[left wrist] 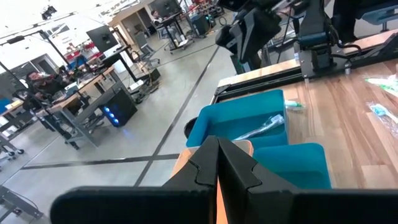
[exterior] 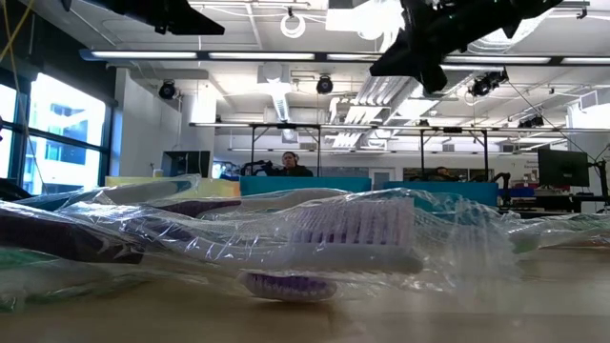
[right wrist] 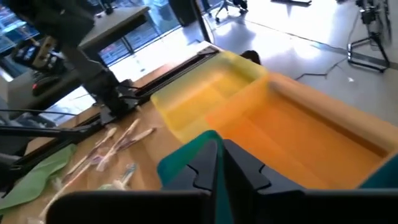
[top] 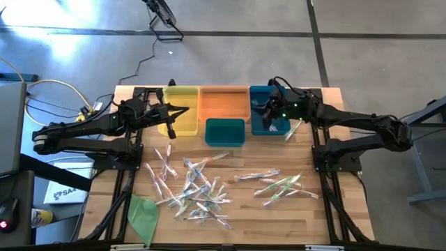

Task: Pick & Place Toothbrushes
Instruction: Put the blue toothbrush into the yellow bin

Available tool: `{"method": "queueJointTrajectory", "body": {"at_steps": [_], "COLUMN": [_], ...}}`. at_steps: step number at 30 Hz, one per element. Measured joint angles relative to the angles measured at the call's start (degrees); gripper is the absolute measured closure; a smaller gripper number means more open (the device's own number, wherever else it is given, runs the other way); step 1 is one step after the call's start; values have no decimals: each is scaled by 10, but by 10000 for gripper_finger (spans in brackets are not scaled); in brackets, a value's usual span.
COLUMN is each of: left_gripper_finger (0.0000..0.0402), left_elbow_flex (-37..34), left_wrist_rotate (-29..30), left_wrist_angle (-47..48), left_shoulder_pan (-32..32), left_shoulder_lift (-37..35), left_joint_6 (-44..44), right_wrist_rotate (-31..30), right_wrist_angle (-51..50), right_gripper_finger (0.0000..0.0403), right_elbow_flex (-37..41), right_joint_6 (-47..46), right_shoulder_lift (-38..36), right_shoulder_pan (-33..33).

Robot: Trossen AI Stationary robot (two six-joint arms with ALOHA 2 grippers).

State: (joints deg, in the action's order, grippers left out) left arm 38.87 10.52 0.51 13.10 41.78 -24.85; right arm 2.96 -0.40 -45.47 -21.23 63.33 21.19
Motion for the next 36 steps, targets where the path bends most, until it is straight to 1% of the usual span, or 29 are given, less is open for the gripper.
{"method": "queueJointTrajectory", "body": {"at_steps": [3, 8, 14, 19, 25, 36], "left_gripper_finger": [402, 402, 402, 402, 402, 402], "left_elbow_flex": [0, 0, 0, 0, 0, 0], "left_wrist_rotate": [-1, -26, -27, -27, -51, -53], "left_wrist_angle": [0, 0, 0, 0, 0, 0], "left_shoulder_pan": [0, 0, 0, 0, 0, 0], "left_shoulder_lift": [0, 0, 0, 0, 0, 0], "left_joint_6": [15, 24, 26, 27, 27, 27], "right_wrist_rotate": [0, 0, 0, 0, 0, -1], "right_wrist_angle": [8, 30, 64, 71, 82, 105], "right_gripper_finger": [393, 399, 400, 400, 400, 400], "right_elbow_flex": [0, 0, 0, 0, 0, 0], "right_joint_6": [0, 0, 5, 5, 5, 2], "right_shoulder_lift": [0, 0, 0, 0, 0, 1], "right_shoulder_pan": [-13, -32, -47, -59, -72, -114]}}
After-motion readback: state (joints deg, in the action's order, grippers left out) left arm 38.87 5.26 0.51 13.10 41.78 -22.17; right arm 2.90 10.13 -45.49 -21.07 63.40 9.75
